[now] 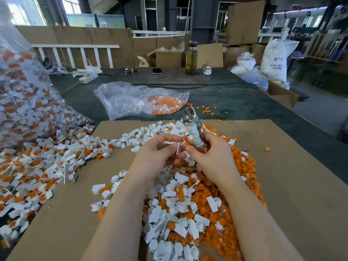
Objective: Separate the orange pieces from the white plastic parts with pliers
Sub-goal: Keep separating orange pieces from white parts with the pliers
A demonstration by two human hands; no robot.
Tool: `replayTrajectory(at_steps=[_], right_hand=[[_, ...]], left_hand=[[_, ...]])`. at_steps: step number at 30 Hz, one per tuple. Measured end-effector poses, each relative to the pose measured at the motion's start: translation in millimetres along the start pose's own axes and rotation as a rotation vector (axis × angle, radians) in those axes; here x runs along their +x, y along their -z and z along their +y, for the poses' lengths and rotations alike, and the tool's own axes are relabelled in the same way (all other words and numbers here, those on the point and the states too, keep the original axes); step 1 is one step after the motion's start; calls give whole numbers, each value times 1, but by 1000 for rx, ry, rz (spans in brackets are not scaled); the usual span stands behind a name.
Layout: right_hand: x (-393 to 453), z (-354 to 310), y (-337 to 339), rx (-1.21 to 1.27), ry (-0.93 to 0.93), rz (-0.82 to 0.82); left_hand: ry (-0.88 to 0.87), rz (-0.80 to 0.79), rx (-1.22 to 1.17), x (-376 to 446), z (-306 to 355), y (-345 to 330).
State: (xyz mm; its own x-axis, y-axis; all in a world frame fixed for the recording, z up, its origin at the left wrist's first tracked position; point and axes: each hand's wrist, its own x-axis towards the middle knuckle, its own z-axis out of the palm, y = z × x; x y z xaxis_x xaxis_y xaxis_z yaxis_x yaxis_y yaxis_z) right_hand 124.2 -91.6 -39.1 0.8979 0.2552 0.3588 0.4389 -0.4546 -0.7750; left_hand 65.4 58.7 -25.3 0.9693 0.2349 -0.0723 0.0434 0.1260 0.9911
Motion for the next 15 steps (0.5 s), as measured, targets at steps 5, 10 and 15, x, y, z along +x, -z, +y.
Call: replayTrajectory(at_steps=[5, 10, 15], right_hand=[[-1, -2, 2, 96, -23, 17], [-1, -3, 2, 97, 14, 15], [-2, -3, 2, 142, 36, -39]], left_hand=[[50, -36, -162, 1, -1, -6], [16, -40, -138, 2, -2, -5], [-6, 0, -106, 2, -4, -4]])
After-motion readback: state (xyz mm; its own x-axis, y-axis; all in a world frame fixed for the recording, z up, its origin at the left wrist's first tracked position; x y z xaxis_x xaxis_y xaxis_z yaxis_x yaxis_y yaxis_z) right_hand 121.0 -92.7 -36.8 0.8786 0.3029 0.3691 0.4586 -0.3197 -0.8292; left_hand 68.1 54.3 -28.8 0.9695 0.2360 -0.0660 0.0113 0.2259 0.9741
